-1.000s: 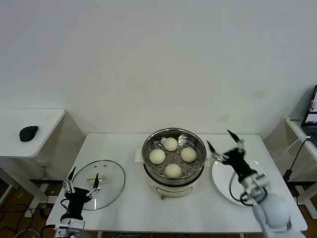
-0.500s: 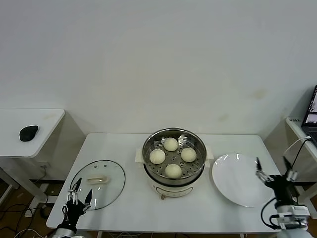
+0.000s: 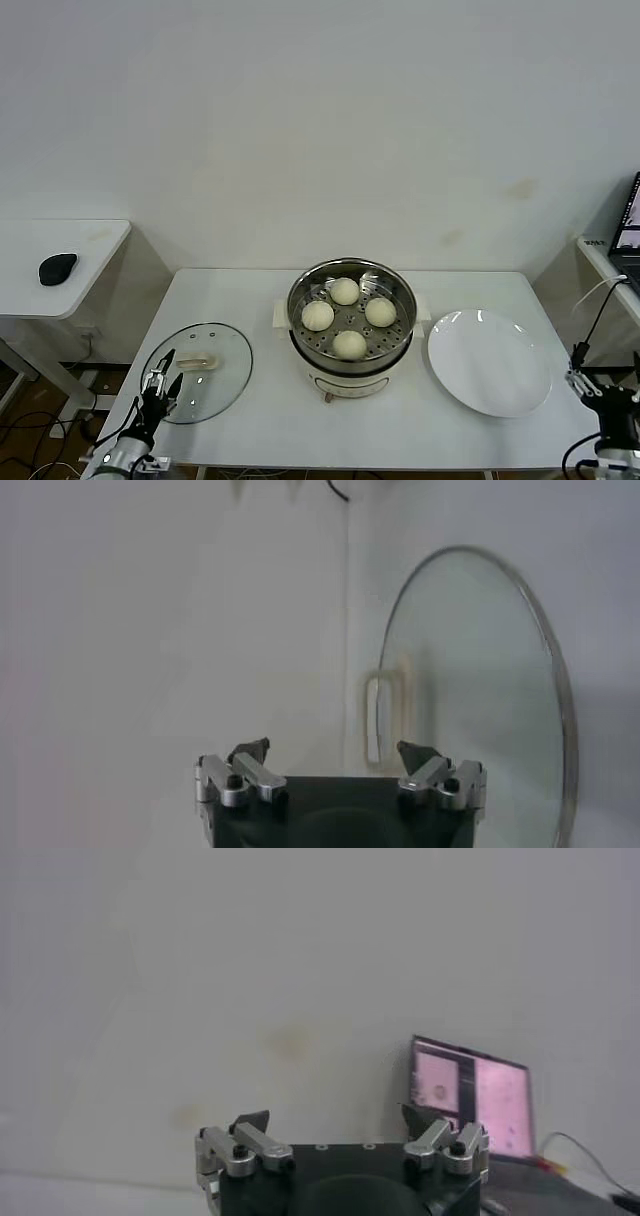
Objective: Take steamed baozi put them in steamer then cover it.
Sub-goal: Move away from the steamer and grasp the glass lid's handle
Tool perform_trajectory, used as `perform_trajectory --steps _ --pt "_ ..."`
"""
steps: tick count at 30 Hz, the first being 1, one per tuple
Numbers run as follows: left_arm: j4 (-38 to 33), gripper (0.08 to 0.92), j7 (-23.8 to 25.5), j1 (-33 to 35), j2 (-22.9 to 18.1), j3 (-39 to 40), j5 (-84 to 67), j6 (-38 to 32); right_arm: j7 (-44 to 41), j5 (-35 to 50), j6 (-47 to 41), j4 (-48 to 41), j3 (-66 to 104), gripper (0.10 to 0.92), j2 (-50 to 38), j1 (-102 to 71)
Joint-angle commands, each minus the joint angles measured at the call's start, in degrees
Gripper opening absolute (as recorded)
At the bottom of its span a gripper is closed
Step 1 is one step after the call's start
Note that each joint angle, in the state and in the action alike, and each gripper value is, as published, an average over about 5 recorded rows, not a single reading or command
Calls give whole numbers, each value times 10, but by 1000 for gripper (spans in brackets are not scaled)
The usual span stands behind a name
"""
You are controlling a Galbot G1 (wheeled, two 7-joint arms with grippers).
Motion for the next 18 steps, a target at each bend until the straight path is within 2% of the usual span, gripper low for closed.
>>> perform_trajectory --steps 1,18 --pt "34 823 3 -52 10 17 34 -1 10 -7 5 -6 22 823 19 -11" --pt "97 823 7 -137 -2 57 30 -2 0 -23 5 -13 19 823 18 -23"
